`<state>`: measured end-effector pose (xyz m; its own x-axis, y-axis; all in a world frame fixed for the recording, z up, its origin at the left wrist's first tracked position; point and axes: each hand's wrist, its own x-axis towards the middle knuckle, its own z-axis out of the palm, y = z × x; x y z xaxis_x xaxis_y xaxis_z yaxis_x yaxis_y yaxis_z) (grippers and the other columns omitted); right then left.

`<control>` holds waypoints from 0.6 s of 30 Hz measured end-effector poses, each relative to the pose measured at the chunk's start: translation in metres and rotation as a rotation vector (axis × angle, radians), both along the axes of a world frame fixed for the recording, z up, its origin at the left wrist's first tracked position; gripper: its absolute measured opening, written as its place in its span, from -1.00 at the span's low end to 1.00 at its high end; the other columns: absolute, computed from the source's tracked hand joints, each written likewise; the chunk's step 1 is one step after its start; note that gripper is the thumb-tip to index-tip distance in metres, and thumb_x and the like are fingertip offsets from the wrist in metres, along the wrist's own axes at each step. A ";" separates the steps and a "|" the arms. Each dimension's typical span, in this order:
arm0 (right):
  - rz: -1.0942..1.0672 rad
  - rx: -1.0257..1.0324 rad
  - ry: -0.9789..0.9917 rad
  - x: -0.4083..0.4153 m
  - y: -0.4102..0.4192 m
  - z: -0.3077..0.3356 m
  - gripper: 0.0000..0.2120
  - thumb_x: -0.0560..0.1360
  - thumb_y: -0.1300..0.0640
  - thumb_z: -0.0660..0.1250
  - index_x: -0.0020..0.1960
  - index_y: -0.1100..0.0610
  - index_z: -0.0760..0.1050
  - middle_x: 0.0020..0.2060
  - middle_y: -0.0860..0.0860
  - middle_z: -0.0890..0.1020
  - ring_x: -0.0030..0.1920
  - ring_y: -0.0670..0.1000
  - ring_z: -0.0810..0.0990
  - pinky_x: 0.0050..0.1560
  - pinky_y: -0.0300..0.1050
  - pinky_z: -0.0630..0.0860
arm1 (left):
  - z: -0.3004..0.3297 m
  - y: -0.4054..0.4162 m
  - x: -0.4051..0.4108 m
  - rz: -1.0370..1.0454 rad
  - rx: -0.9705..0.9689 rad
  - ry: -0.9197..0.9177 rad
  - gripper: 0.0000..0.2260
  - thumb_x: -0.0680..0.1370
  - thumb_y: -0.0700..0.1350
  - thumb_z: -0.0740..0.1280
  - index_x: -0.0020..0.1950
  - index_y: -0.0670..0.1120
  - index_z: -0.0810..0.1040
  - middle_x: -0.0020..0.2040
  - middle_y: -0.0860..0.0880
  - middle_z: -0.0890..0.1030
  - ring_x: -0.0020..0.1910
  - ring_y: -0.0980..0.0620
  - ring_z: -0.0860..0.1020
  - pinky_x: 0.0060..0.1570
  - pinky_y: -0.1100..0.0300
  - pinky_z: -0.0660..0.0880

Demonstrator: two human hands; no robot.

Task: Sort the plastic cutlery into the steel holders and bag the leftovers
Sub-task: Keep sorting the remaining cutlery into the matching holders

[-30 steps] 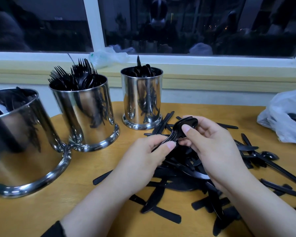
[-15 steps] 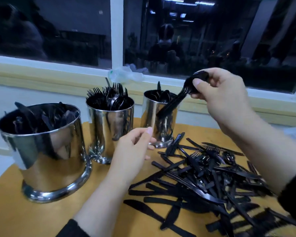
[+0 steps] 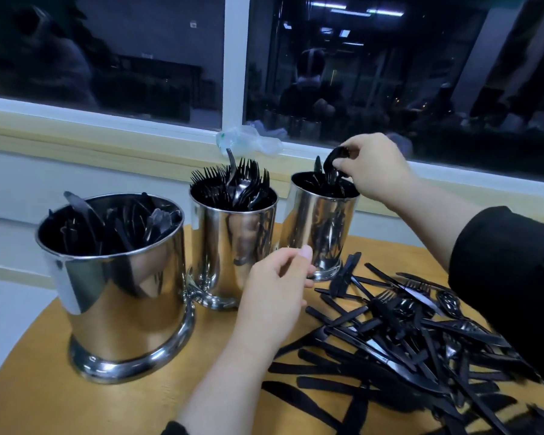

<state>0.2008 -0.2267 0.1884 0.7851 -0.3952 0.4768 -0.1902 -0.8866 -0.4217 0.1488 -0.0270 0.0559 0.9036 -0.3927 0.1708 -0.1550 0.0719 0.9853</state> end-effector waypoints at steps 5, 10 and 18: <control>0.042 0.034 0.169 -0.002 -0.004 -0.021 -0.59 0.60 0.03 0.38 0.42 0.10 0.49 0.20 0.00 0.60 -0.01 0.08 0.53 -0.03 -0.13 0.36 | 0.000 -0.001 0.000 0.008 0.004 -0.004 -0.81 0.67 0.11 0.24 0.01 0.16 0.64 -0.08 0.20 0.71 -0.07 0.22 0.68 -0.06 0.03 0.69; 0.076 0.039 0.021 -0.053 -0.008 -0.032 -0.66 0.65 0.04 0.31 0.40 0.05 0.52 0.08 -0.08 0.60 -0.01 -0.02 0.50 -0.01 -0.16 0.35 | 0.000 -0.002 -0.003 0.014 0.040 -0.014 -0.80 0.67 0.11 0.24 0.02 0.15 0.65 -0.09 0.21 0.70 -0.08 0.21 0.67 -0.03 -0.01 0.69; 0.059 0.139 0.147 -0.198 -0.035 -0.092 -0.83 0.61 -0.12 0.31 0.08 -0.14 0.65 -0.14 -0.22 0.69 -0.06 -0.18 0.62 -0.09 -0.28 0.48 | -0.013 -0.022 -0.028 -0.010 0.252 -0.205 -0.83 0.66 0.11 0.27 -0.03 0.16 0.64 -0.17 0.15 0.68 -0.20 0.17 0.62 -0.14 0.02 0.61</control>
